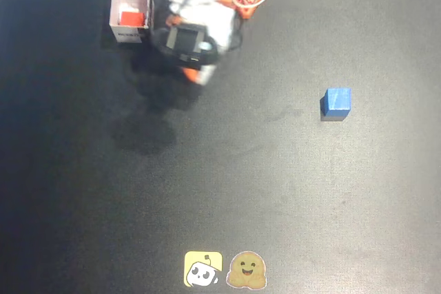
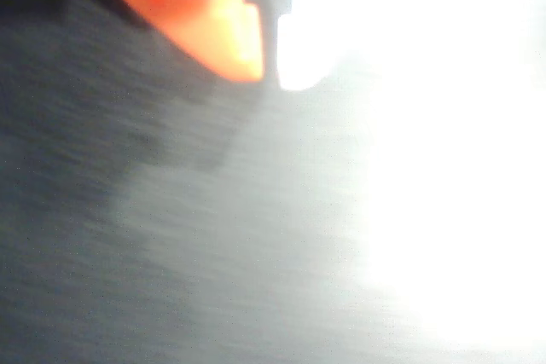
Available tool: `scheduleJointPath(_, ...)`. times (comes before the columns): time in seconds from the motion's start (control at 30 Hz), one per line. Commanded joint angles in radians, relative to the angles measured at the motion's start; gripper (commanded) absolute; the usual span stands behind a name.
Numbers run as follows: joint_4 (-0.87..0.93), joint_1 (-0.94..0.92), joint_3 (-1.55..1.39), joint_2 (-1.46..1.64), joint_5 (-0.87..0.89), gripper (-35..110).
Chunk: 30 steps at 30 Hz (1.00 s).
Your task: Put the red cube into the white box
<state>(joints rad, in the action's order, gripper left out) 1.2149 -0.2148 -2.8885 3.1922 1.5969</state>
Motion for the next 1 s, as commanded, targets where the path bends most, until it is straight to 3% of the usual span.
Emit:
scheduleJointPath(0.0, -0.031, 0.115, -0.005, 0.005, 0.094, 0)
scheduleJointPath(0.23, -0.074, 0.160, -0.064, -0.003, 0.051, 0)
scheduleJointPath(0.43, 0.101, 0.166, -0.064, 0.005, 0.098, 0)
scheduleJointPath(0.5, 0.130, 0.127, -0.064, 0.005, 0.003, 0)
scheduleJointPath(0.97, 0.129, 0.132, -0.066, 0.003, -0.046, 0)
